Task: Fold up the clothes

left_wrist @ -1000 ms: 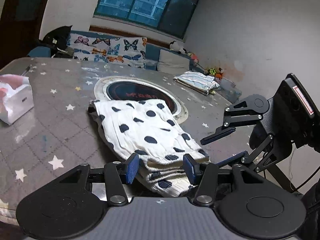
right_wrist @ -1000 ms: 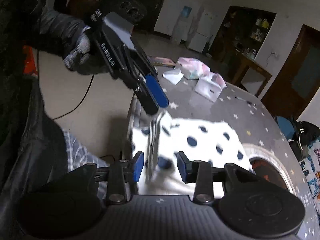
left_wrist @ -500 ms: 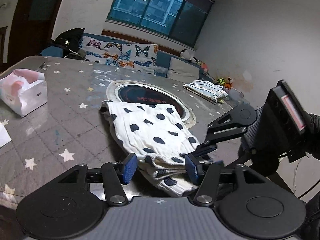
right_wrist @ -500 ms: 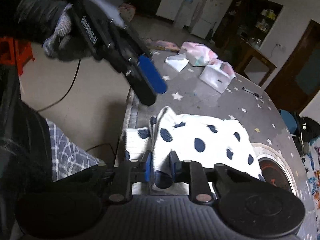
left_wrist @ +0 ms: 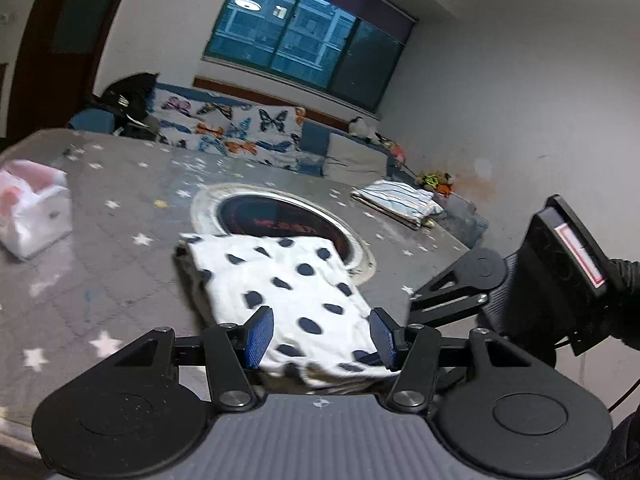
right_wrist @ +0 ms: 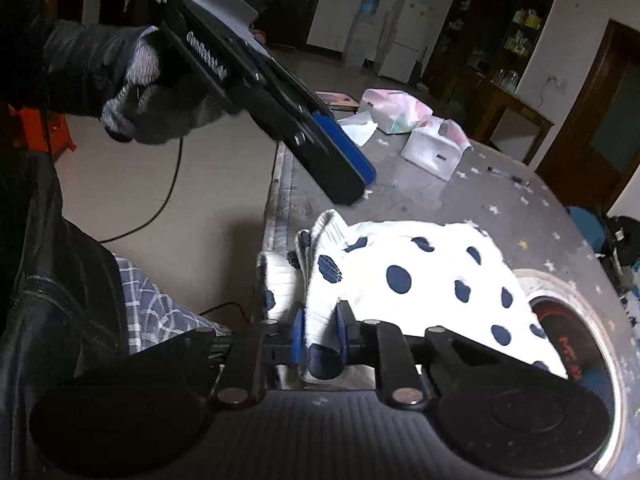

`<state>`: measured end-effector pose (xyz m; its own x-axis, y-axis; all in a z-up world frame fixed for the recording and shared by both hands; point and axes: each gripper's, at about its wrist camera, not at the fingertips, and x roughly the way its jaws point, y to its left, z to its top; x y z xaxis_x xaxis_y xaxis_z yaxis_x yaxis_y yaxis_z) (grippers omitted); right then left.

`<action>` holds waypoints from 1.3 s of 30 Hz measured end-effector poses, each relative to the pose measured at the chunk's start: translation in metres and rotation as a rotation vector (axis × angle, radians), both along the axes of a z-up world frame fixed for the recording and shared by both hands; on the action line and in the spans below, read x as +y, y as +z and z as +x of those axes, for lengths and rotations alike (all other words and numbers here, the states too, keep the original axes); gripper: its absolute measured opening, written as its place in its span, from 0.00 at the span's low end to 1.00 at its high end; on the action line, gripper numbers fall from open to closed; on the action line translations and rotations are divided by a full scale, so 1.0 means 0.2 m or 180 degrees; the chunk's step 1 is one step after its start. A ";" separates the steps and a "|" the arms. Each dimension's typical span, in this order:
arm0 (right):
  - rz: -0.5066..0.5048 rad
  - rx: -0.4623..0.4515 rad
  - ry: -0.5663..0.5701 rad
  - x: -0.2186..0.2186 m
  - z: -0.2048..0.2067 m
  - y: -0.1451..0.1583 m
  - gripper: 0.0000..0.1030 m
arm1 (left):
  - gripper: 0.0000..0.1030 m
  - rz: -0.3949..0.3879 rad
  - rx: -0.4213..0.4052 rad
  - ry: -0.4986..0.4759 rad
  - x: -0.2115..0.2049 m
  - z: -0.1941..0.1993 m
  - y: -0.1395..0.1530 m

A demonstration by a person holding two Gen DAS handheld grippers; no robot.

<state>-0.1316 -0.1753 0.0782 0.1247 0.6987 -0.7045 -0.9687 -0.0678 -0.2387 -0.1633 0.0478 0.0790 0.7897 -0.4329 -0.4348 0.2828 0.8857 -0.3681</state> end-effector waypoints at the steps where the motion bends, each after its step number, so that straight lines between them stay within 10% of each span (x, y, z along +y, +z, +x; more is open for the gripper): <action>1: 0.0000 0.0025 0.0005 -0.01 0.00 0.01 0.19 | 0.54 -0.0004 0.0034 -0.0023 -0.01 0.01 -0.01; 11: 0.0052 0.0255 -0.0124 -0.08 0.05 0.06 0.24 | 0.51 -0.0035 0.0275 -0.0056 -0.07 0.06 -0.14; 28: 0.0031 -0.0758 0.0047 -0.03 0.00 0.05 0.19 | 0.52 -0.0017 0.0113 0.0054 -0.05 0.06 -0.07; 39: -0.0054 -0.0046 -0.0045 -0.08 0.09 0.07 0.34 | 0.52 0.0062 -0.0013 0.0093 -0.03 0.02 0.03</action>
